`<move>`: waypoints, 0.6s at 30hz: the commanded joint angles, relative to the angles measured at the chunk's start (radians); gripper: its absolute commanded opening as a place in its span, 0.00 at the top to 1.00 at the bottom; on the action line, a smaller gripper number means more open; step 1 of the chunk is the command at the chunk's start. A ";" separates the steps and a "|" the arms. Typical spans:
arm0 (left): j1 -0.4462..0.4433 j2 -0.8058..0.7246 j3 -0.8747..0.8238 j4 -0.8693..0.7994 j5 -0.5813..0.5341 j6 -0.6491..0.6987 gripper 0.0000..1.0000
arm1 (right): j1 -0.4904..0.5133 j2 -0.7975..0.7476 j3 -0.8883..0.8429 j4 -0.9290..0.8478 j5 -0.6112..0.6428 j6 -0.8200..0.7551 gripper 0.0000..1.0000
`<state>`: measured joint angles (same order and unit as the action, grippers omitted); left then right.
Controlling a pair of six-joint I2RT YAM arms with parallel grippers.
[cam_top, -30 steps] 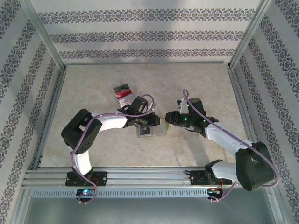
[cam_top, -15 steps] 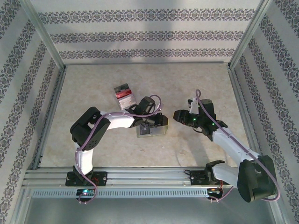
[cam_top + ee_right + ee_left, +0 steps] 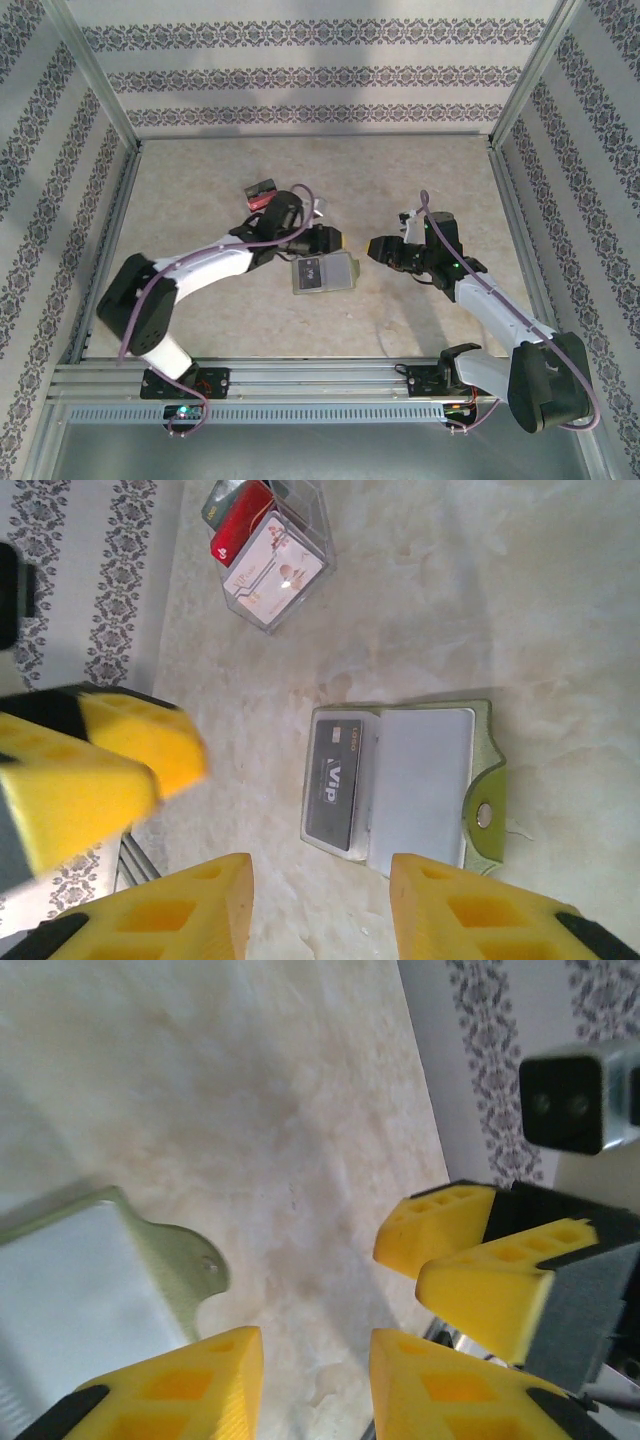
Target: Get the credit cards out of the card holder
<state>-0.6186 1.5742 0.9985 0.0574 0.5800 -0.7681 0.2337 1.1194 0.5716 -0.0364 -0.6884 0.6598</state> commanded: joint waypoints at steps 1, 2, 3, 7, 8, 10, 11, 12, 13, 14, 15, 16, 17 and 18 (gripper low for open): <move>0.066 -0.088 -0.071 -0.133 -0.063 0.047 0.65 | 0.026 0.009 0.040 0.036 -0.017 0.024 0.59; 0.085 -0.116 -0.094 -0.147 -0.071 0.046 0.64 | 0.037 0.014 0.044 0.037 -0.014 0.029 0.59; 0.103 -0.139 -0.115 -0.158 -0.076 0.042 0.64 | 0.048 0.018 0.049 0.039 -0.013 0.032 0.59; 0.165 -0.215 -0.193 -0.225 -0.106 0.039 0.60 | 0.106 0.055 0.068 0.058 -0.005 0.050 0.59; 0.176 -0.225 -0.207 -0.248 -0.111 0.040 0.59 | 0.122 0.067 0.072 0.065 -0.002 0.055 0.59; 0.191 -0.232 -0.232 -0.276 -0.118 0.046 0.55 | 0.150 0.094 0.082 0.078 0.003 0.065 0.59; 0.195 -0.229 -0.239 -0.287 -0.121 0.048 0.54 | 0.163 0.110 0.086 0.089 0.004 0.072 0.59; 0.194 -0.223 -0.248 -0.289 -0.123 0.050 0.52 | 0.172 0.124 0.089 0.096 0.006 0.077 0.59; 0.194 -0.213 -0.253 -0.288 -0.115 0.052 0.51 | 0.183 0.139 0.095 0.103 0.005 0.083 0.59; 0.194 -0.197 -0.255 -0.286 -0.108 0.053 0.50 | 0.192 0.154 0.099 0.111 0.005 0.086 0.59; 0.194 -0.183 -0.255 -0.282 -0.099 0.054 0.50 | 0.198 0.164 0.103 0.114 0.004 0.088 0.59; 0.194 -0.165 -0.255 -0.275 -0.088 0.054 0.50 | 0.205 0.174 0.108 0.115 0.006 0.089 0.59; 0.195 -0.148 -0.252 -0.266 -0.078 0.053 0.50 | 0.206 0.182 0.112 0.115 0.008 0.089 0.59; 0.194 -0.133 -0.251 -0.252 -0.066 0.049 0.52 | 0.208 0.189 0.114 0.115 0.009 0.090 0.59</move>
<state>-0.4316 1.4075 0.7460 -0.1818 0.4862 -0.7364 0.4305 1.2945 0.6533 0.0456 -0.6880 0.7349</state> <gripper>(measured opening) 0.492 0.412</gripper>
